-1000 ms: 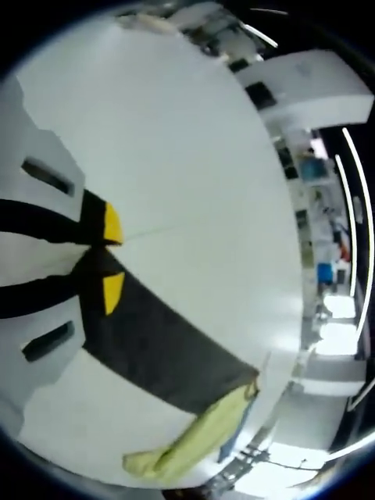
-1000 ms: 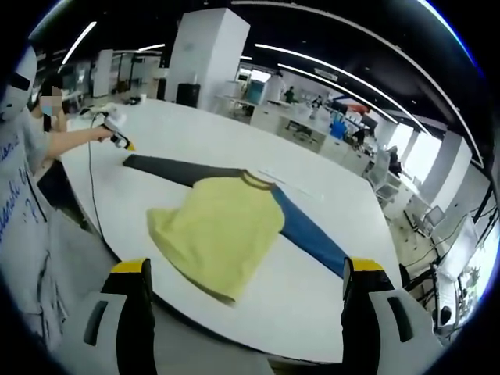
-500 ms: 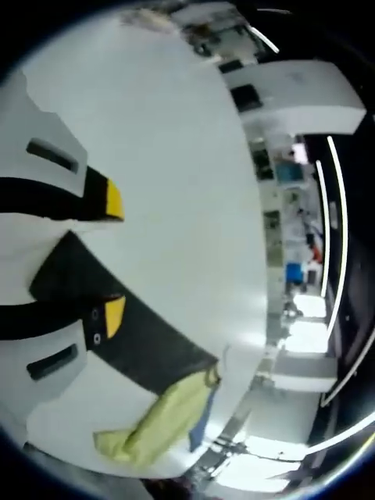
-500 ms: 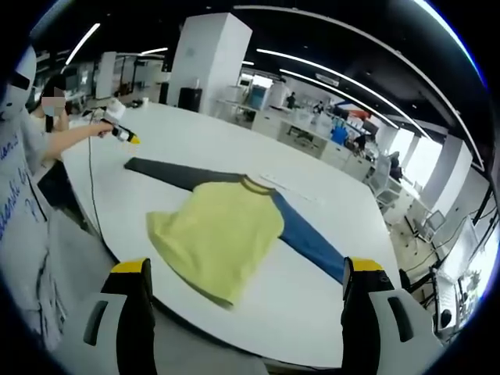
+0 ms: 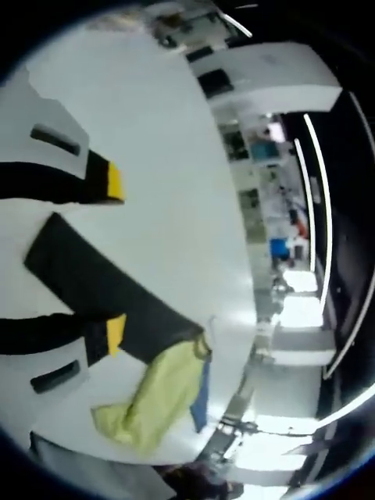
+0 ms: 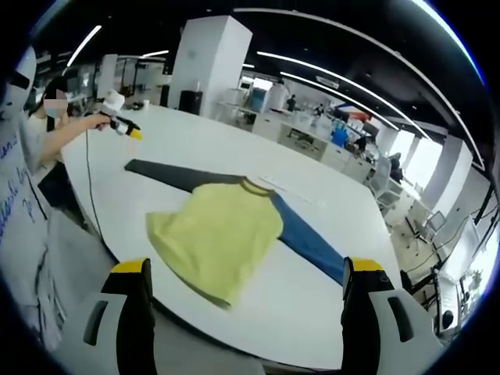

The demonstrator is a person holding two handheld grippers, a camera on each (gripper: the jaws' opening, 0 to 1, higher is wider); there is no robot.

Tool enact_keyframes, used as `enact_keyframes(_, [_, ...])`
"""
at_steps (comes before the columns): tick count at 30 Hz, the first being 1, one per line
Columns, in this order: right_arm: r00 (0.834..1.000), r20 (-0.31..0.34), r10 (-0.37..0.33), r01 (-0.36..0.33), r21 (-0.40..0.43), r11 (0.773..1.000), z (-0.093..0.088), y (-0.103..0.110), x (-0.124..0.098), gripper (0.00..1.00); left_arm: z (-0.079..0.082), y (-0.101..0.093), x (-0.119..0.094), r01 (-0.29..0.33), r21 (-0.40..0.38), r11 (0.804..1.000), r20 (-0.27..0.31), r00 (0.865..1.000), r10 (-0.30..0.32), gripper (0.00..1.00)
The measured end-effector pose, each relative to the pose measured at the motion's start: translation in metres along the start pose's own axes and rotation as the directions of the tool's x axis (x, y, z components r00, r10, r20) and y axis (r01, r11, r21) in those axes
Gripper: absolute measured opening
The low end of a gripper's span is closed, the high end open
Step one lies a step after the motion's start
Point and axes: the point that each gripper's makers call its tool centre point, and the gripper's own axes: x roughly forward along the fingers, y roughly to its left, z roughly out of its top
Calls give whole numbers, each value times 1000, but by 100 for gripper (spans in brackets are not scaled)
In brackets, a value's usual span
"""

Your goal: Fold the garment on the visible template until the final outline fits inside the template.

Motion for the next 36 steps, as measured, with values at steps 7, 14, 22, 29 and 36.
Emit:
enact_keyframes(7, [999, 16, 31, -31, -9, 999, -2, -7, 4, 100, 18, -21, -21, 9, 46, 999, 23, 1000, -10, 62])
enact_keyframes(14, [997, 37, 62, -61, -19, 998, -3, -15, 8, 100, 20, -47, -37, 43, 57, 997, 7, 999, -44, 69])
enact_keyframes(22, [994, 41, 102, -101, -23, 995, -9, -20, 12, 100, 19, -70, -40, 76, 36, 996, 10, 997, -77, 76])
enact_keyframes(29, [993, 39, 113, -112, -22, 993, -13, -34, 7, 100, 24, -86, -46, 57, 33, 998, 28, 998, -58, 91])
enact_keyframes(36, [990, 47, 130, -128, -39, 991, -10, -41, 7, 100, 28, -104, -64, 66, 34, 997, 47, 997, -67, 96])
